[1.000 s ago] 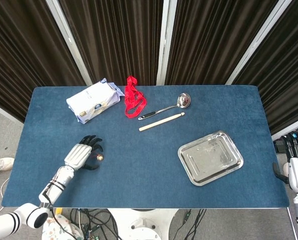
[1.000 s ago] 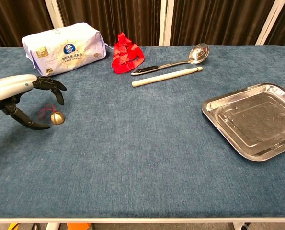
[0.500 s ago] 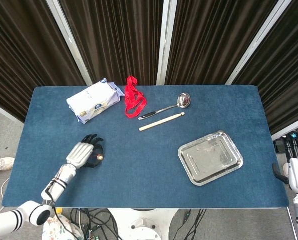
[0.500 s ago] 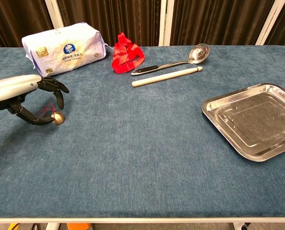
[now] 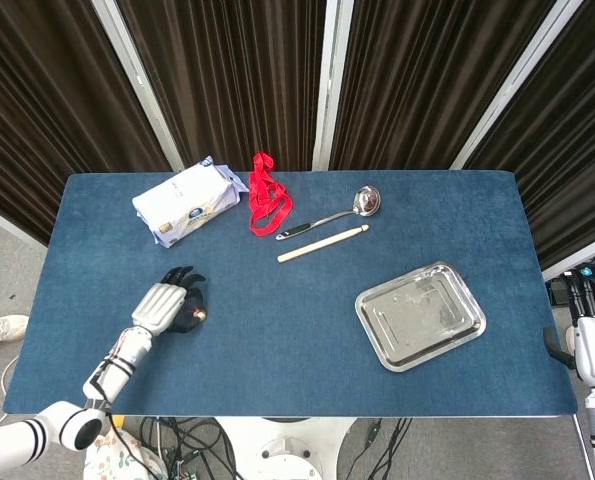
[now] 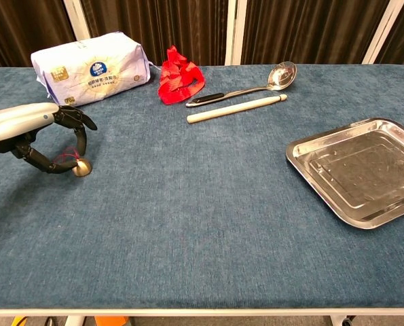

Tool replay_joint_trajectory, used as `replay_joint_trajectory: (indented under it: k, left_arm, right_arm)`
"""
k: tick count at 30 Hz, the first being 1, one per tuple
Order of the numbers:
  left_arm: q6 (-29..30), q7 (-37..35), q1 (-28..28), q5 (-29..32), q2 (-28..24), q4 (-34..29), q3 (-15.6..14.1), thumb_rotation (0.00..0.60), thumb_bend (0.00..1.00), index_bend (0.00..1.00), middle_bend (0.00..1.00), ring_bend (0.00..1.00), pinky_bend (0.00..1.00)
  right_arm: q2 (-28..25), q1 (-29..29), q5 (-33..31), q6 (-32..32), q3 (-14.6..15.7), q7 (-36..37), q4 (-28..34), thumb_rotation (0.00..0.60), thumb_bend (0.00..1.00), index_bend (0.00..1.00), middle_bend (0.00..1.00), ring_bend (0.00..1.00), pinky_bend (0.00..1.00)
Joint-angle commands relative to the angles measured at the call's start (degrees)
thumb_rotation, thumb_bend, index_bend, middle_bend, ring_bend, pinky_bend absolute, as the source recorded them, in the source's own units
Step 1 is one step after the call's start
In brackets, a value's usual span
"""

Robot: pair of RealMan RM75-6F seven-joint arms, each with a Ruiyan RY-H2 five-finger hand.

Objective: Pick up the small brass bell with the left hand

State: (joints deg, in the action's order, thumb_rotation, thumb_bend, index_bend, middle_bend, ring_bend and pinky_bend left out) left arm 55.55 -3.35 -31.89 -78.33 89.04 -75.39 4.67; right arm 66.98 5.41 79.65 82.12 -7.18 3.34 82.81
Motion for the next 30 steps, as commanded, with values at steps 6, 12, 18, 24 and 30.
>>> replay_joint_trajectory:
  k: [6,12,18,24,30]
  left_arm:
    - [-0.07,0.04,-0.20,0.23,0.18,0.13,-0.05,0.600,0.34,0.51,0.18,0.02,0.07]
    - [-0.37,0.19,-0.44,0.60,0.37,0.33,-0.02,0.600,0.36,0.51,0.18,0.02,0.07]
    - [-0.59,0.47,-0.63,0.93,0.51,0.51,-0.03,0.600,0.38,0.52,0.18,0.02,0.07]
    - [-0.61,0.77,-0.69,1.26,0.53,0.41,-0.01,0.600,0.38,0.52,0.18,0.02,0.07]
    - [-0.30,1.06,-0.67,1.35,0.56,0.31,0.01,0.600,0.38,0.54,0.19,0.03,0.07]
  right_arm:
    - [0.00,-0.04,0.03,0.01,0.05,0.04,-0.06,0.600,0.30,0.00,0.00,0.00,0.00]
    - [0.20,-0.06,-0.08,-0.21,0.13,0.21,-0.38,0.600,0.30,0.00,0.00,0.00,0.00]
    - [0.31,-0.13,-0.11,-0.21,0.16,0.41,-0.69,0.600,0.31,0.00,0.00,0.00,0.00]
    - [0.41,-0.19,-0.10,-0.21,0.21,0.56,-0.87,0.600,0.30,0.00,0.00,0.00,0.00]
    - [0.47,-0.22,-0.16,-0.23,0.18,0.64,-1.03,0.600,0.31,0.00,0.00,0.00,0.00]
